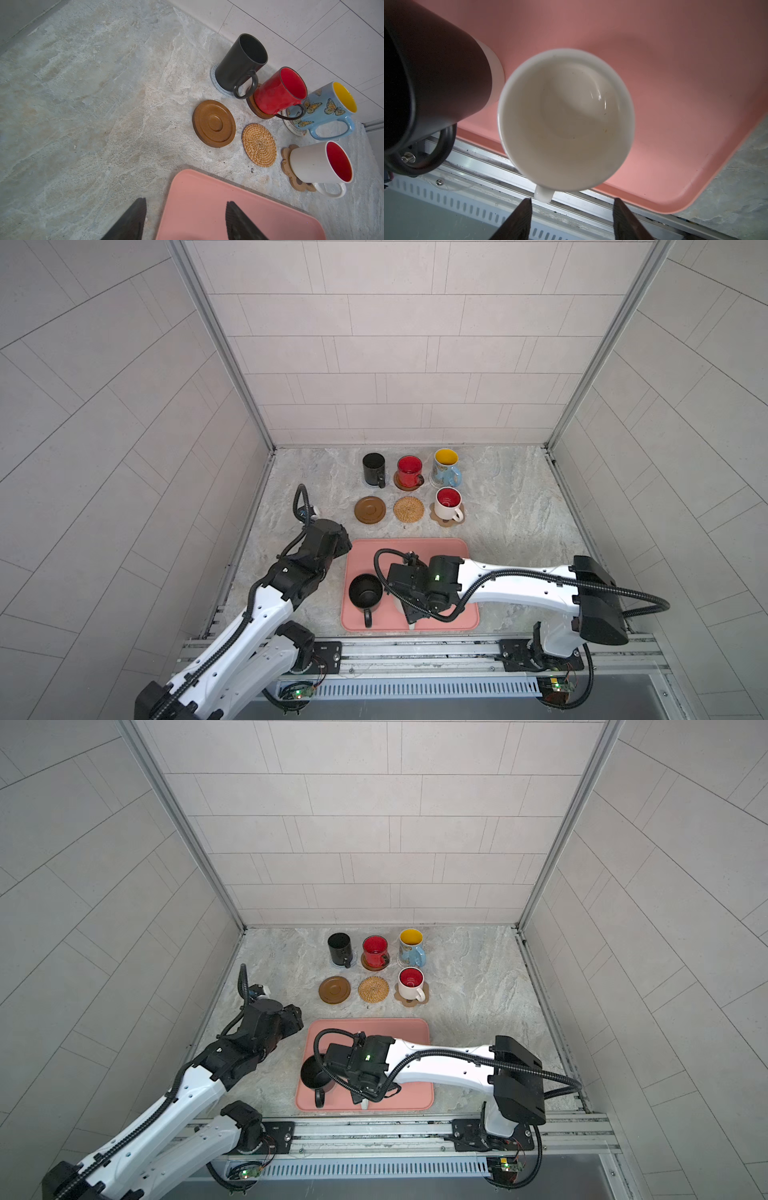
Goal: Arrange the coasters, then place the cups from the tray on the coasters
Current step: 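Lower the right gripper into the white mug on the tray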
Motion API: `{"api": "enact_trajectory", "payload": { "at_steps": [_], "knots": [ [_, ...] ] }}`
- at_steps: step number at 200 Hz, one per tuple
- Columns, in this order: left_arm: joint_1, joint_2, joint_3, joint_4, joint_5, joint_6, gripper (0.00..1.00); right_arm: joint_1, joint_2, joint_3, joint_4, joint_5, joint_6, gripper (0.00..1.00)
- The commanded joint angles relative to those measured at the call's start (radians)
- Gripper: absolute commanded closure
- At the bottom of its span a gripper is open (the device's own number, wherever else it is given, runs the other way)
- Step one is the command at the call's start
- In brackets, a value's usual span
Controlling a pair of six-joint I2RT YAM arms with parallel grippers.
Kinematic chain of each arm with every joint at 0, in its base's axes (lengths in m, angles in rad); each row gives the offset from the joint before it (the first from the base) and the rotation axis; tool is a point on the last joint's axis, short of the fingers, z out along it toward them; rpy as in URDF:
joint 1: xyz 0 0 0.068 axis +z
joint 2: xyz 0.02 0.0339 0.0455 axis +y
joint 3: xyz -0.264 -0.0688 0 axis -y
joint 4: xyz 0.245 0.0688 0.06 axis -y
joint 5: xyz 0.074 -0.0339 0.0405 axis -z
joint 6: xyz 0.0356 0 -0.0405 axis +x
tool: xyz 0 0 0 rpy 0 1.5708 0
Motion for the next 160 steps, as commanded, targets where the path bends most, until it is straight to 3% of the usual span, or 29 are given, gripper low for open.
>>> {"api": "enact_trajectory", "payload": {
  "at_steps": [1, 160],
  "knots": [
    [0.005, -0.001, -0.006, -0.004, -0.030, -0.014, 0.33, 0.007, 0.013, 0.011, -0.005, 0.005, -0.003, 0.36],
    [0.005, -0.008, 0.000, -0.012, -0.035, -0.012, 0.32, -0.015, 0.031, -0.041, -0.031, 0.088, -0.023, 0.38]
  ]
}}
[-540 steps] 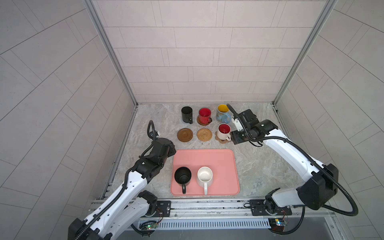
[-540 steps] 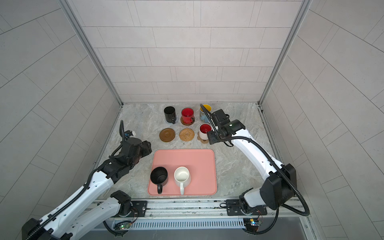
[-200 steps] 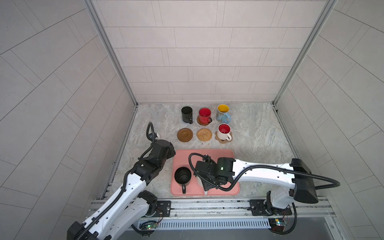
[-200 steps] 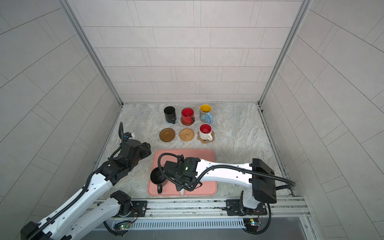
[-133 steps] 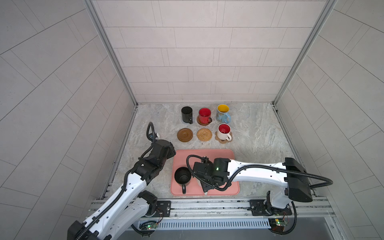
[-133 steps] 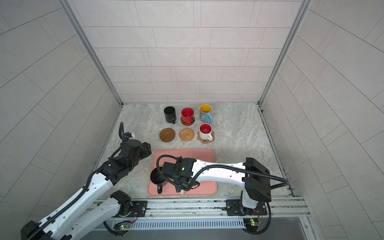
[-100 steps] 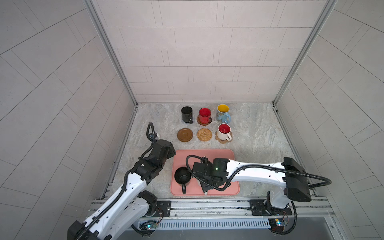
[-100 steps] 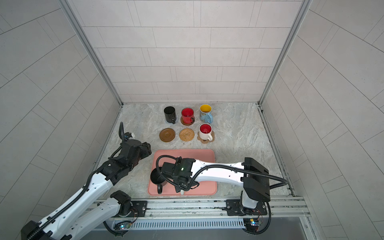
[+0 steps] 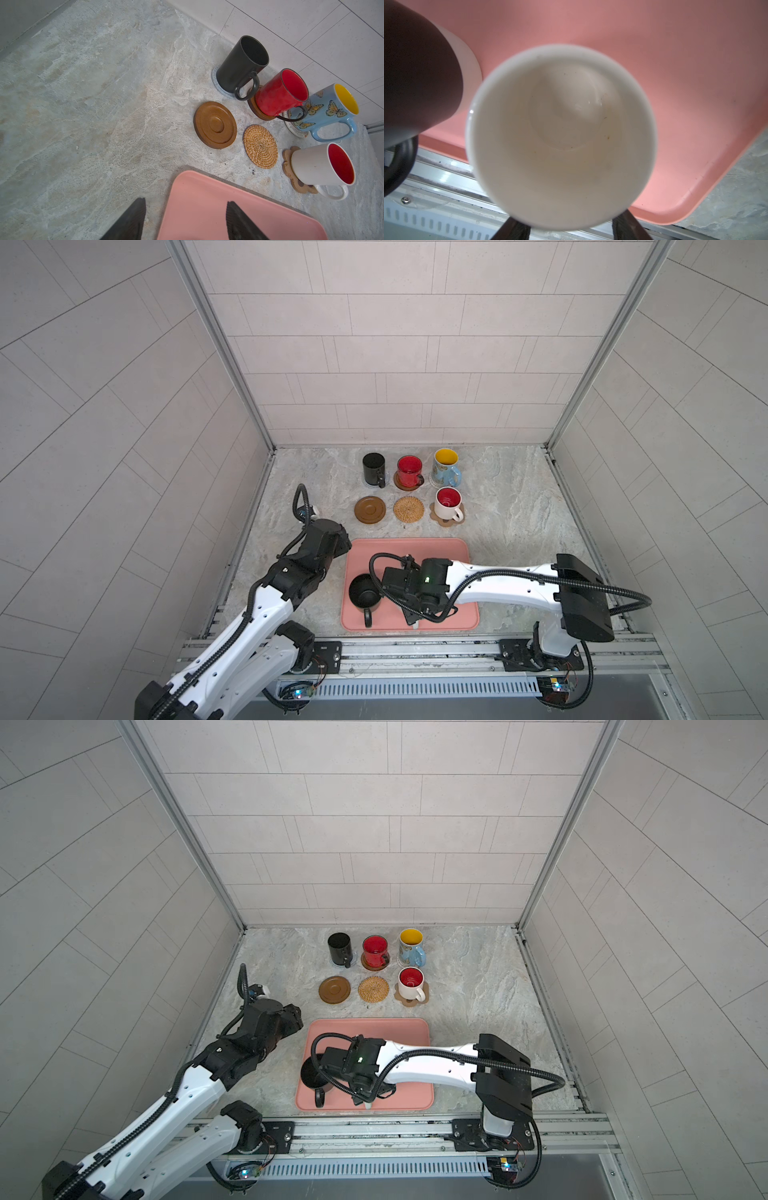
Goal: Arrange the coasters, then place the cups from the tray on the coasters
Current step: 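Lower the right gripper into the white mug on the tray, then close the right gripper on the white mug's rim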
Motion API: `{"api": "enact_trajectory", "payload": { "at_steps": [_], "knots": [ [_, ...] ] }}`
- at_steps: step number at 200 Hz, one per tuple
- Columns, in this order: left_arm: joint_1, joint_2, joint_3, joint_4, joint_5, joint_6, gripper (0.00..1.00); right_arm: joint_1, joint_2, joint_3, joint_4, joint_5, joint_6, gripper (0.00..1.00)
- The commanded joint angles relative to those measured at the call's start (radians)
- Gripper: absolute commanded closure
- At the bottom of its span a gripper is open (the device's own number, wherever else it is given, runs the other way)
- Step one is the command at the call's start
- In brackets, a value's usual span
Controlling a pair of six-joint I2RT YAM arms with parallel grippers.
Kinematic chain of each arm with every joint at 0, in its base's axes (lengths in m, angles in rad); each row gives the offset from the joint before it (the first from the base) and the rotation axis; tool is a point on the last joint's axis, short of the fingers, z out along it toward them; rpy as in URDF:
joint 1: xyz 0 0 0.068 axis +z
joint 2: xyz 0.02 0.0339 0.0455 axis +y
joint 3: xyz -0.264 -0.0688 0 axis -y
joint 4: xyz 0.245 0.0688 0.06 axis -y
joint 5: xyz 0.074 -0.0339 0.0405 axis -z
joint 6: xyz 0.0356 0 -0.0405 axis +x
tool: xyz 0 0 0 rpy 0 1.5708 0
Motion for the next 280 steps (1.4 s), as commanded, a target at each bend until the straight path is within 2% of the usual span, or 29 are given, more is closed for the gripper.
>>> {"api": "enact_trajectory", "payload": {
  "at_steps": [1, 55, 112, 219, 280],
  "knots": [
    [0.005, -0.008, 0.000, -0.012, -0.027, -0.012, 0.32, -0.010, -0.030, -0.024, -0.042, 0.056, -0.004, 0.38],
    [0.005, 0.001, 0.004, -0.006, -0.022, -0.012, 0.32, -0.015, -0.032, -0.043, -0.014, 0.077, -0.038, 0.44],
    [0.005, 0.028, 0.021, 0.003, -0.014, -0.010, 0.32, -0.015, -0.034, -0.078, 0.056, 0.090, -0.088, 0.57],
    [0.005, 0.034, 0.028, -0.002, -0.022, -0.006, 0.32, -0.015, -0.007, -0.092, 0.110, 0.148, -0.141, 0.76],
    [0.005, 0.020, 0.019, -0.006, -0.025, -0.009, 0.32, -0.014, 0.020, -0.085, 0.132, 0.154, -0.162, 0.82]
  ]
}}
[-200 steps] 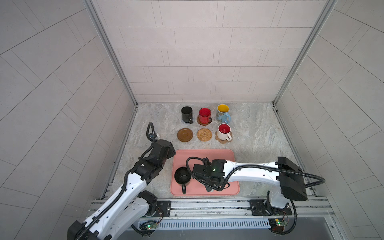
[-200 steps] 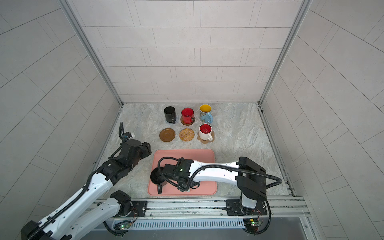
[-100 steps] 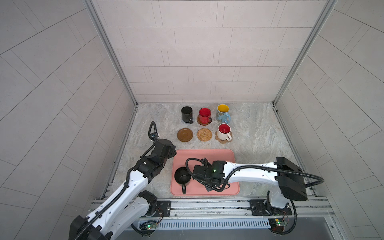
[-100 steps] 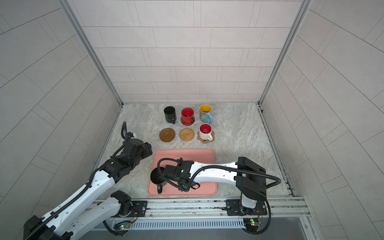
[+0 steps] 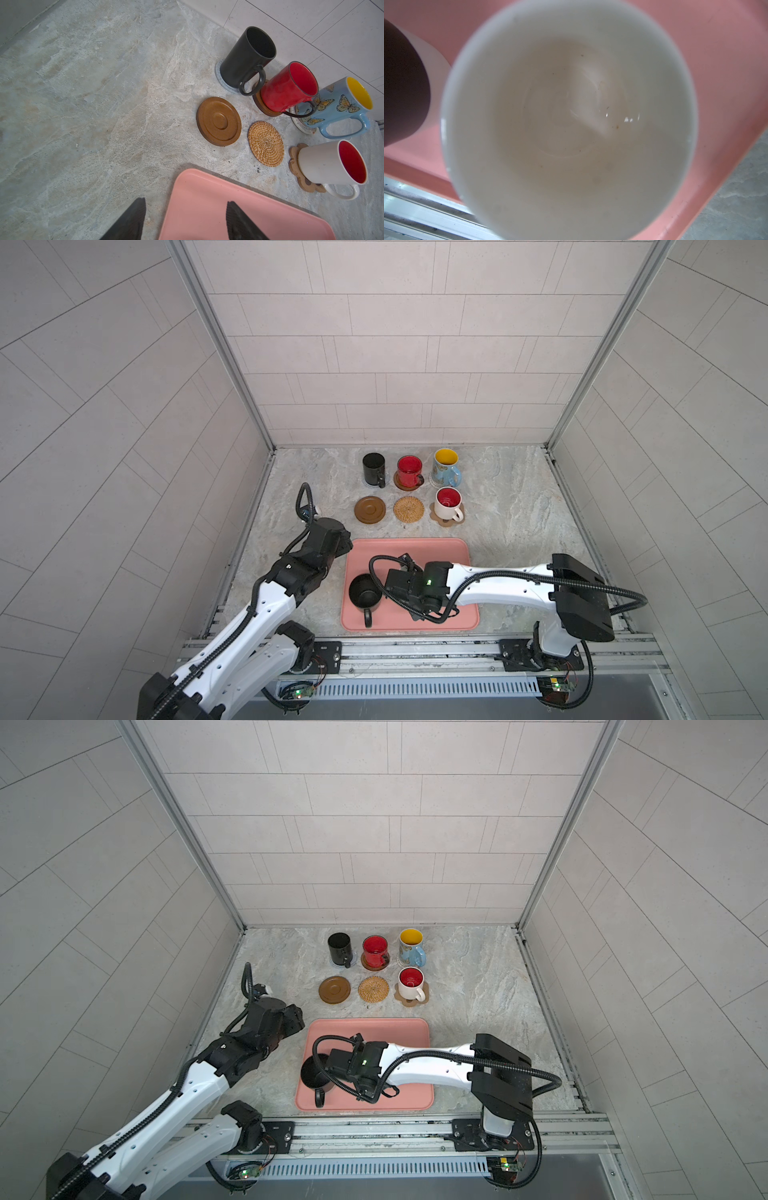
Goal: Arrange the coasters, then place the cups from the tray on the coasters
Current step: 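Close the right gripper on the white mug's rim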
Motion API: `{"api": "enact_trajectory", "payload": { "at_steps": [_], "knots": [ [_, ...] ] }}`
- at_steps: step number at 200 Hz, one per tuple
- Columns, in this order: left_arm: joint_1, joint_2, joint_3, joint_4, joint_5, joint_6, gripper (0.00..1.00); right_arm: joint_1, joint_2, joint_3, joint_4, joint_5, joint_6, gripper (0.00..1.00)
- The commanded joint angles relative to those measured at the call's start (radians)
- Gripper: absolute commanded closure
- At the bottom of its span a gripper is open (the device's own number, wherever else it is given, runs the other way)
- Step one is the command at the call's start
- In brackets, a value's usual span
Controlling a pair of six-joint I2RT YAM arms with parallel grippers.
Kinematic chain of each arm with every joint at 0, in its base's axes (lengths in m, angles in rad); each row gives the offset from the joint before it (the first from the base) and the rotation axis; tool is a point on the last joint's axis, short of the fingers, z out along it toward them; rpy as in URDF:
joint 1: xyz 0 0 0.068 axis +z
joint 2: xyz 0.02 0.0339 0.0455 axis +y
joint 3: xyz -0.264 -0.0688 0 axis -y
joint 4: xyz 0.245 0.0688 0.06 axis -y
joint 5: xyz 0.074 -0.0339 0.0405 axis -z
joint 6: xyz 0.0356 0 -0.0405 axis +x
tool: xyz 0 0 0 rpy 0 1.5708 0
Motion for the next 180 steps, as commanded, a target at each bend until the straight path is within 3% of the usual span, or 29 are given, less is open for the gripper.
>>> {"api": "enact_trajectory", "payload": {
  "at_steps": [1, 180],
  "knots": [
    [0.005, -0.015, 0.016, -0.007, -0.029, -0.010, 0.32, -0.003, 0.022, -0.001, 0.012, 0.032, -0.006, 0.82],
    [0.005, -0.054, 0.003, -0.025, -0.040, -0.004, 0.32, -0.004, -0.017, 0.005, 0.067, 0.085, -0.034, 0.89]
  ]
}}
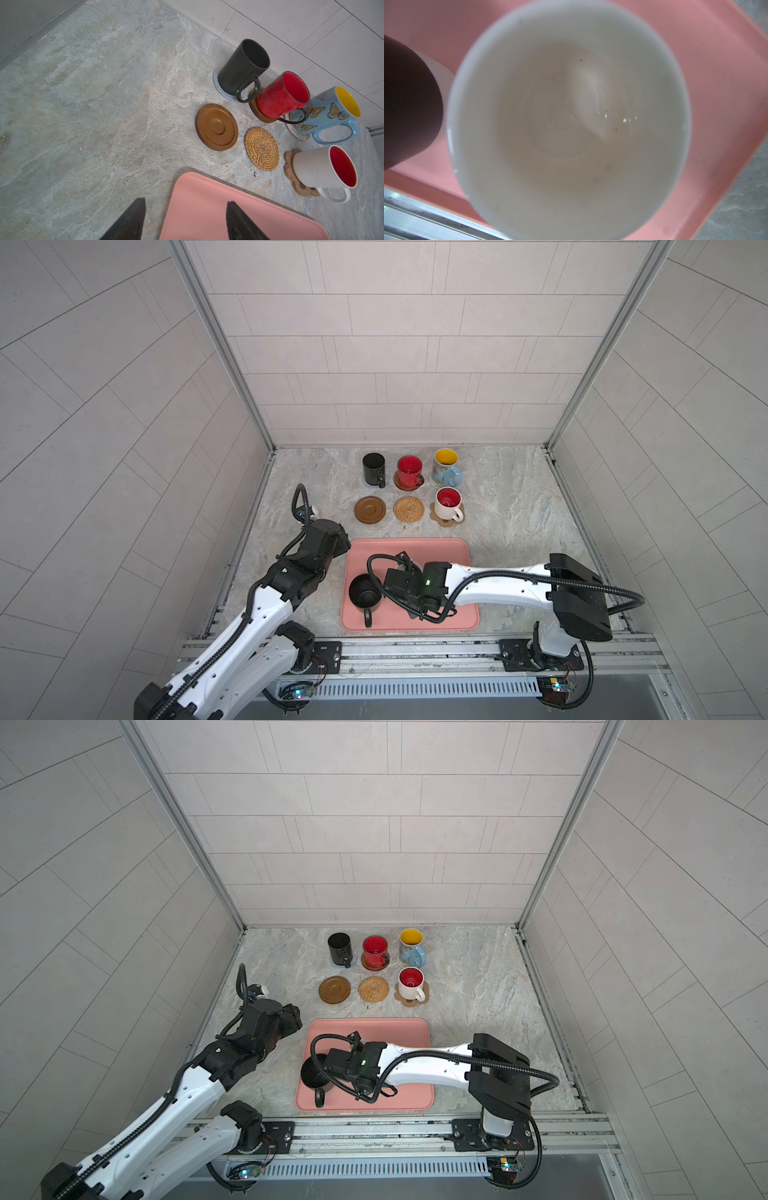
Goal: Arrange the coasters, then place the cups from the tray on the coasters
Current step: 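Close the right gripper on the white mug's rim, then lift the white mug off the tray and carry it toward the woven rattan coaster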
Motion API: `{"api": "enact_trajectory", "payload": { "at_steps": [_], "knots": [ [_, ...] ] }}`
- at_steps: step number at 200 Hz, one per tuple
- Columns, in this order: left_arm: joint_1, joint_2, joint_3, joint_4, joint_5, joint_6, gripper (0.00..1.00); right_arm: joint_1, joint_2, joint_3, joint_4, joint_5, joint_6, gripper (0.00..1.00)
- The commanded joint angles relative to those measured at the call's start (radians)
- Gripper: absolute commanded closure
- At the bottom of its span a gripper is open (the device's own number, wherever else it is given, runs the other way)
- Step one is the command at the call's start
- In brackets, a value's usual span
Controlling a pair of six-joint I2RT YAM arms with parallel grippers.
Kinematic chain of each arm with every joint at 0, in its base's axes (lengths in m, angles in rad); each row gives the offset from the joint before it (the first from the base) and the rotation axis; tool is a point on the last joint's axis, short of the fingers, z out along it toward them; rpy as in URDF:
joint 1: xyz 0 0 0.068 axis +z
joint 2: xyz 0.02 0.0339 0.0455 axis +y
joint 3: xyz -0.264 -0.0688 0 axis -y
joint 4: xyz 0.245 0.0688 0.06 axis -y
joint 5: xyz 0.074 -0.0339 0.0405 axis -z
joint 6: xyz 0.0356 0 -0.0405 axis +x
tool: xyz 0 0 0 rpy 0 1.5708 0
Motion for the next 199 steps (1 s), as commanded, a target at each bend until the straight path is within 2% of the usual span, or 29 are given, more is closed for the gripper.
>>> {"api": "enact_trajectory", "payload": {
  "at_steps": [1, 72, 199],
  "knots": [
    [0.005, -0.011, 0.004, -0.016, -0.022, -0.004, 0.32, -0.004, -0.027, 0.005, 0.023, 0.051, -0.019, 0.89],
    [0.005, -0.013, 0.005, -0.017, -0.022, -0.003, 0.32, -0.019, -0.071, 0.031, 0.025, 0.109, -0.062, 0.90],
    [0.005, -0.011, 0.014, -0.019, -0.028, 0.016, 0.32, -0.129, -0.085, 0.104, 0.065, 0.107, -0.173, 0.91]
  ]
}}
